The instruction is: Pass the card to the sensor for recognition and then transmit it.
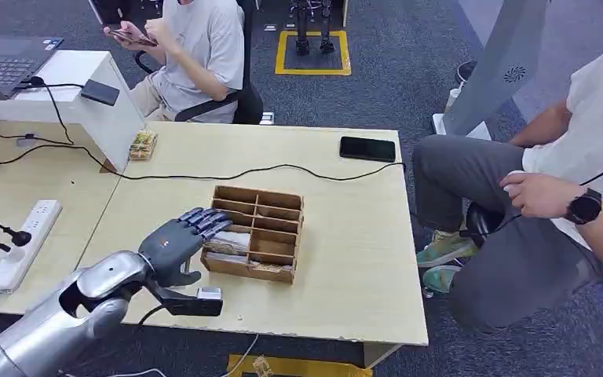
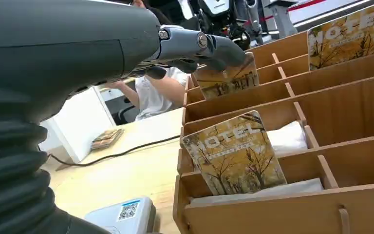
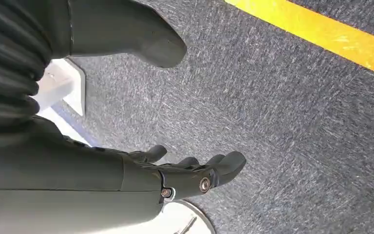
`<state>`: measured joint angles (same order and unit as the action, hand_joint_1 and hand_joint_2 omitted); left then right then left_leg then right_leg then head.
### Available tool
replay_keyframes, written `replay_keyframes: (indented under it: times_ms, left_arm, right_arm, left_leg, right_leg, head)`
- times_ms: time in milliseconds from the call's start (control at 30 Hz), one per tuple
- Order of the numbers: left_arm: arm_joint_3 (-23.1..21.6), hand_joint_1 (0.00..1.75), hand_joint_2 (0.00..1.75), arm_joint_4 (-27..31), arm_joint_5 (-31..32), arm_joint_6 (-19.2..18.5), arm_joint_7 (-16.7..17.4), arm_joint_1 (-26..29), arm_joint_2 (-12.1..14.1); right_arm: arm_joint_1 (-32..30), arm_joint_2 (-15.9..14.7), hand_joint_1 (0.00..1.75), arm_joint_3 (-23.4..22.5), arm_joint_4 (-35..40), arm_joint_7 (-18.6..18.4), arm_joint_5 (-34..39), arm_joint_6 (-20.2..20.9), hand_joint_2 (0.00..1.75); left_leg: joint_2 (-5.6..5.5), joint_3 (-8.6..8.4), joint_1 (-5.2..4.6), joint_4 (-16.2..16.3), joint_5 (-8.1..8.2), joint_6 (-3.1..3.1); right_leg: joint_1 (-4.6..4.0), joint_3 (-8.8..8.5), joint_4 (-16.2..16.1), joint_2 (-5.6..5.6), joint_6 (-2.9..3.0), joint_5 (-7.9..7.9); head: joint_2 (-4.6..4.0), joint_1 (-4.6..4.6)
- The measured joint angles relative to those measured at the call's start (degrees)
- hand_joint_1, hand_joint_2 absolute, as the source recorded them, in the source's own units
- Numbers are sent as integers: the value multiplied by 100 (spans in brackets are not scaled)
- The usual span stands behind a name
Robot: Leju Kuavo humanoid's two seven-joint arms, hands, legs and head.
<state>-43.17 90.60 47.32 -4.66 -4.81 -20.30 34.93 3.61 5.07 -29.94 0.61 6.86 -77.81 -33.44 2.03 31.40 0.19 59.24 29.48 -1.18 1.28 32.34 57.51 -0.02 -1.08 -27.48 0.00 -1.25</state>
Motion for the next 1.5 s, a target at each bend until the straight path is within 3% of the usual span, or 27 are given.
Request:
replay_keyframes:
  times_ms: [1100, 1133, 1200, 1333, 1433, 1500]
  left_arm:
    - [-2, 0, 175, -201, 11, -7, 17, 44, -90]
    - [-2, 159, 175, -208, 11, -7, 17, 50, -90]
    - [-2, 175, 175, -216, 11, -42, 18, 51, -87]
    - [-4, 175, 175, -219, 9, -125, 18, 51, -72]
    - [-4, 143, 175, -219, 7, -125, 18, 51, -50]
    - [-4, 145, 175, -219, 2, -125, 18, 50, -48]
  right_arm:
    - [27, 0, 0, 35, 0, -44, -9, 0, 175]
    - [30, 0, 0, 35, 0, -44, -9, 0, 175]
    - [32, 0, 0, 35, 0, -44, -9, 0, 175]
    - [36, 0, 0, 46, 0, -44, -7, 0, 175]
    - [37, 0, 0, 59, 0, -44, -7, 0, 175]
    - [39, 0, 0, 74, 2, -44, -7, 0, 175]
  left_leg:
    - [0, 1, 0, 0, 0, 0]
    - [0, 1, 0, 0, 0, 0]
    - [-1, 1, 0, 0, 0, 0]
    - [-1, 1, 0, 0, 0, 0]
    - [-1, 1, 0, 0, 0, 0]
    - [-1, 1, 0, 0, 0, 0]
  right_leg:
    - [0, 0, 0, -1, 0, 0]
    - [0, 0, 0, -1, 0, 0]
    - [0, 0, 0, -1, 0, 0]
    - [0, 0, 0, -1, 0, 0]
    - [0, 0, 0, -1, 0, 0]
    - [0, 0, 0, -1, 0, 0]
  head:
    - [0, 0]
    - [0, 0]
    - [0, 0]
    - [0, -2]
    - [0, -2]
    - [0, 0]
